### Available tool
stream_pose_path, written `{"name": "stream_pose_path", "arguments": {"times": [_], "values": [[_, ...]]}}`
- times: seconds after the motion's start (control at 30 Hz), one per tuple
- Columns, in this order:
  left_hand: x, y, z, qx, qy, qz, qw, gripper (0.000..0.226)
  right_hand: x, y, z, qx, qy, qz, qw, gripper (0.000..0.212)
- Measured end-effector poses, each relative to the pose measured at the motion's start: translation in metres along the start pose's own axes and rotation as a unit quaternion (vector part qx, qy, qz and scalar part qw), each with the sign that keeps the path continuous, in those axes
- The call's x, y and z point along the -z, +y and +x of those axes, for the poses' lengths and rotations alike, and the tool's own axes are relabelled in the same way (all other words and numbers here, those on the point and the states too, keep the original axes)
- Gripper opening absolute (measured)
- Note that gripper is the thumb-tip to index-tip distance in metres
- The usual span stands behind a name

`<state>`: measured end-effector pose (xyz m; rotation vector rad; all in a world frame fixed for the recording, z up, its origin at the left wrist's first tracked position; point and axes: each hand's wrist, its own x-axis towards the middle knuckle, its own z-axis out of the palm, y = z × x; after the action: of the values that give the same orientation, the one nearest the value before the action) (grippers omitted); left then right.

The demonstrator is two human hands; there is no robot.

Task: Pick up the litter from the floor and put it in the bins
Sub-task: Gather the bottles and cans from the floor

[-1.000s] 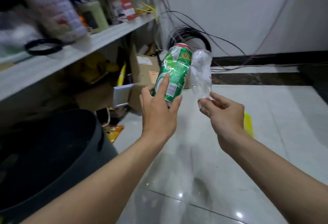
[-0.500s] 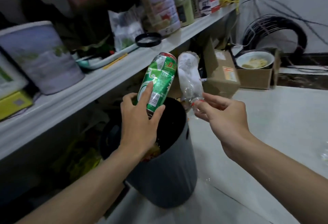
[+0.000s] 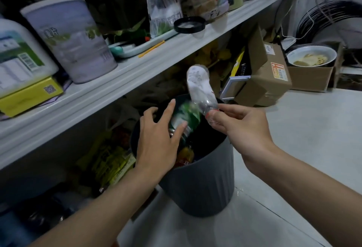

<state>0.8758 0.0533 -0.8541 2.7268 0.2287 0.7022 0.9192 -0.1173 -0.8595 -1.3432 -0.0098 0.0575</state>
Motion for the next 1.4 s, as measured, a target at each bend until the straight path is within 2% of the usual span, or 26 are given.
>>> {"name": "stream_pose_path", "arguments": {"times": [0.07,0.13,0.27,0.57,0.7,0.83,1.0,1.2,1.4], "values": [[0.000,0.000,-0.002,-0.016,0.001,0.026,1.000,0.059,0.000,0.001,-0.001,0.009,-0.009,-0.023,1.000,0.011],[0.000,0.001,-0.002,-0.024,0.004,0.040,0.999,0.058,0.002,0.000,-0.001,0.024,-0.011,-0.061,0.998,0.012],[-0.001,0.003,0.000,-0.035,0.004,0.053,0.998,0.057,0.011,-0.004,-0.005,0.052,0.001,-0.143,0.988,0.031],[-0.010,0.030,0.000,-0.092,-0.006,0.067,0.994,0.057,0.031,-0.015,-0.009,0.112,0.003,-0.224,0.968,0.036],[-0.019,0.050,0.003,-0.129,-0.013,0.085,0.988,0.057,0.053,-0.024,-0.012,0.151,0.016,-0.298,0.942,0.038],[-0.033,0.078,0.003,-0.189,-0.019,0.110,0.976,0.059,0.091,-0.025,-0.012,0.180,0.020,-0.447,0.876,0.048],[-0.059,0.121,-0.004,-0.241,-0.044,0.087,0.966,0.057,0.150,-0.017,-0.020,0.124,0.027,-0.574,0.809,0.062],[-0.096,0.190,-0.032,-0.298,-0.100,0.039,0.948,0.059,0.217,-0.017,-0.050,0.069,0.065,-0.622,0.777,0.064],[-0.131,0.260,-0.070,-0.391,-0.145,0.014,0.909,0.060,0.292,-0.013,-0.097,-0.002,0.127,-0.644,0.755,0.069]]}}
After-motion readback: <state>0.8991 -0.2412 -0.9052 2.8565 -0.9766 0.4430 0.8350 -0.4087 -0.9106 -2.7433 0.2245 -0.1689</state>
